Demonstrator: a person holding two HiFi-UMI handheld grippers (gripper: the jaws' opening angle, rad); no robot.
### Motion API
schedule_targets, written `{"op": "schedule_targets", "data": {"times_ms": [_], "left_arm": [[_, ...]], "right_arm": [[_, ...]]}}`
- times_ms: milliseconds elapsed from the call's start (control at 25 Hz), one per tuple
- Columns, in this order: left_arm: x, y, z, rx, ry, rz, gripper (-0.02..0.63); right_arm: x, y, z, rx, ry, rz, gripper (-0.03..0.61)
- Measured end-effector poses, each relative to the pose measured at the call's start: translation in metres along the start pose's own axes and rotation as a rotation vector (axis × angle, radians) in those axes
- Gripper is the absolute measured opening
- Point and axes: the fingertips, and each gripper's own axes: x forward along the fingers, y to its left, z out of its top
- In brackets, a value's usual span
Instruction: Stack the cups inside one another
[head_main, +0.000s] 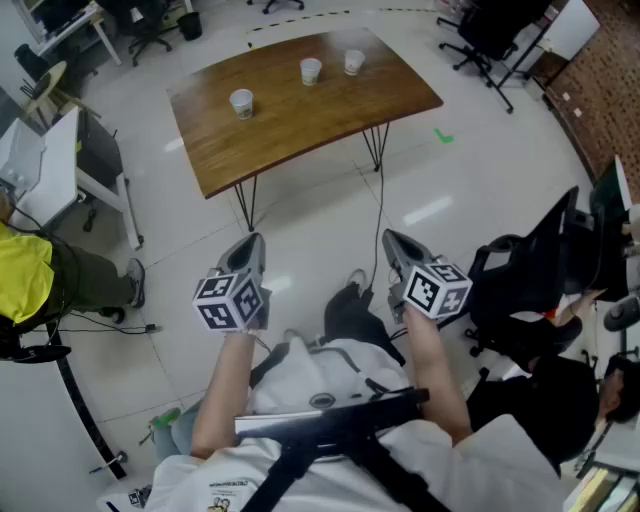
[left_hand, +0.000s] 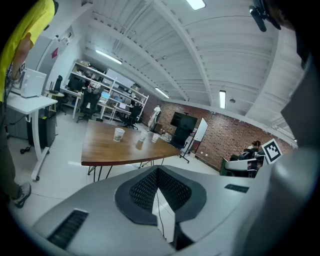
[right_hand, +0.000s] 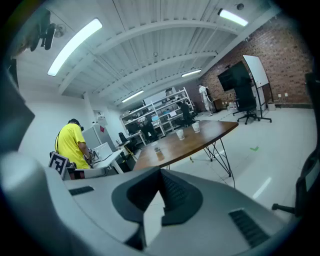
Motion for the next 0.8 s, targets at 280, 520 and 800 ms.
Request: {"op": "schedule_targets", "data": {"times_ms": [280, 520, 800], "left_arm": [[0.010, -0.005, -0.001, -0.015, 0.006, 0.024, -0.005], [0.042, -0.004, 0.013, -0.019, -0.001, 0.060, -0.005], [0.087, -0.008, 0.038, -0.017, -0.017, 0.133, -0.005]], "right_arm": [[0.004, -0.019, 0.018, 0.023, -0.041, 0.025, 0.008], [0.036, -0.045, 0.043, 0.029, -0.055, 0.069, 0.012], [0.084, -0.082, 0.075, 0.028, -0.021, 0.142, 0.015]]}}
